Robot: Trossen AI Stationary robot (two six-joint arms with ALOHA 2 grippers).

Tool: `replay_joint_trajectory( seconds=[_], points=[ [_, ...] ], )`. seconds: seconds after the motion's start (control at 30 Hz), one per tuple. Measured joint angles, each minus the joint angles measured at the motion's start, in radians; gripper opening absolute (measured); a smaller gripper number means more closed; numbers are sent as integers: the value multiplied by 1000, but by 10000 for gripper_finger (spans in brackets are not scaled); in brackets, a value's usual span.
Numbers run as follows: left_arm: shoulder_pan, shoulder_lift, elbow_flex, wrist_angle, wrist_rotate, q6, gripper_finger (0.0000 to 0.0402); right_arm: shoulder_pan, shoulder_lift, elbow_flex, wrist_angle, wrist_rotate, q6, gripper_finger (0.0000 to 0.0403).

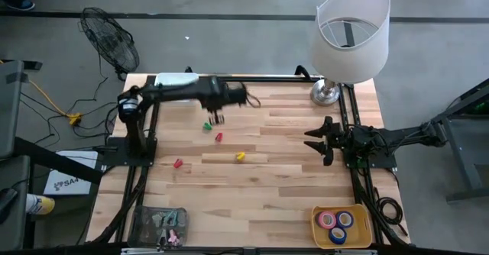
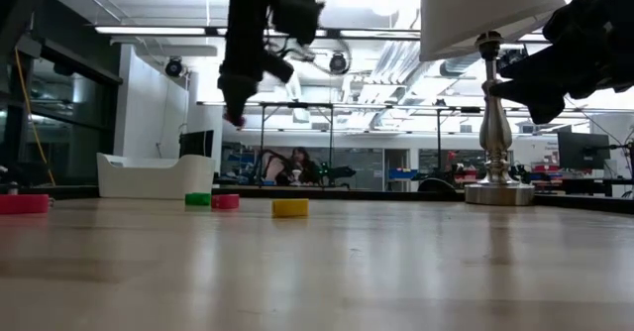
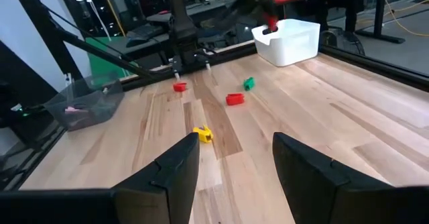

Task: Pick and place Stapler, Stapler remover, tape
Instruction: Put the bottom red stapler into the white bin

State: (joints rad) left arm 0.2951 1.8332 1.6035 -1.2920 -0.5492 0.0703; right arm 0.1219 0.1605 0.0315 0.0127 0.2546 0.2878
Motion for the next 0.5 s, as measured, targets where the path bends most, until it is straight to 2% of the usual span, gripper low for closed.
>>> replay_joint_trajectory(
  seconds=[0.1,0.23,0.37,0.5],
  points=[
    [114,-4,-3,-6,-41,92,53,0,3,-1,1,-2,0,181],
    [272,1,-3,21,-26,230,53,0,10,-1,4,-2,0,181],
    [418,18,-4,45,50,348,53,0,15,-1,2,-2,0,181],
    [546,47,-3,31,168,455,53,0,16,-2,2,-2,0,181]
  ],
)
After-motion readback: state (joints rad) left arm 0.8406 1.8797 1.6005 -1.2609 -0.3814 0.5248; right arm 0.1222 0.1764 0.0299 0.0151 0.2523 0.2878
